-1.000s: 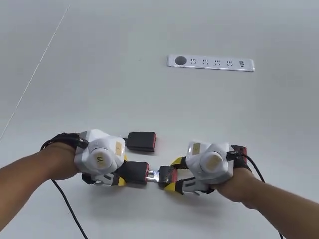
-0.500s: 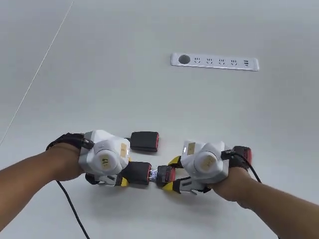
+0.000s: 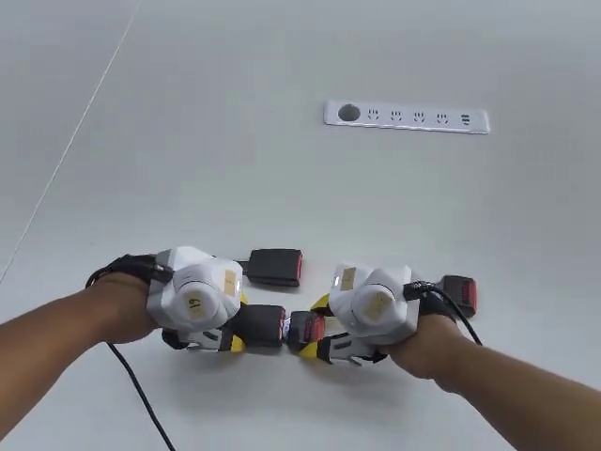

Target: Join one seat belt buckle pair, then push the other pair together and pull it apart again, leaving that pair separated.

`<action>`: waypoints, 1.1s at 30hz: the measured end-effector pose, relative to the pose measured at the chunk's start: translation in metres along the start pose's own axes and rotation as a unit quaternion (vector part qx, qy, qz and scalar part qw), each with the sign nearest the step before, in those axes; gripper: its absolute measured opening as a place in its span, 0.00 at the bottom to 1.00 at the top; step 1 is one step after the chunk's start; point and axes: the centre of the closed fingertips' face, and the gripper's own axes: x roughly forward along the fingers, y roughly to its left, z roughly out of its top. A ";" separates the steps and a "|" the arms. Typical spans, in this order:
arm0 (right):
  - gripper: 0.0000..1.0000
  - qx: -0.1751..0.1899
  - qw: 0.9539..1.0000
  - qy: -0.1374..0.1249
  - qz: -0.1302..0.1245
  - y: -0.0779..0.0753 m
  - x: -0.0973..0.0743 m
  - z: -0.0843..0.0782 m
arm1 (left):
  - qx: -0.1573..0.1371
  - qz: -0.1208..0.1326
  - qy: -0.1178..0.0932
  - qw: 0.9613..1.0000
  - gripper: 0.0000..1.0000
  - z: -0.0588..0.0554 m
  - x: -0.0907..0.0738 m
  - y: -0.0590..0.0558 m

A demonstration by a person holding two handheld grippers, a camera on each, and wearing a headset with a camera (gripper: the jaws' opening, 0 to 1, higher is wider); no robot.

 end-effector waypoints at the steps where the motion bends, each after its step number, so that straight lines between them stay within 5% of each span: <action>1: 0.33 0.000 1.000 0.000 0.000 0.000 -0.001 0.000 | 0.002 -0.001 0.001 1.000 0.32 0.000 0.000 0.000; 9: 0.33 -0.015 1.000 -0.006 -0.006 0.000 -0.001 0.000 | 0.012 -0.009 -0.006 1.000 0.33 -0.003 -0.002 0.002; 23: 0.33 -0.038 0.998 -0.041 -0.009 0.001 -0.002 0.001 | 0.010 -0.008 -0.069 0.998 0.32 -0.005 -0.005 0.003; 33: 0.33 -0.043 0.998 -0.047 -0.007 0.001 -0.003 0.001 | 0.012 -0.012 -0.079 0.997 0.32 -0.005 -0.004 0.002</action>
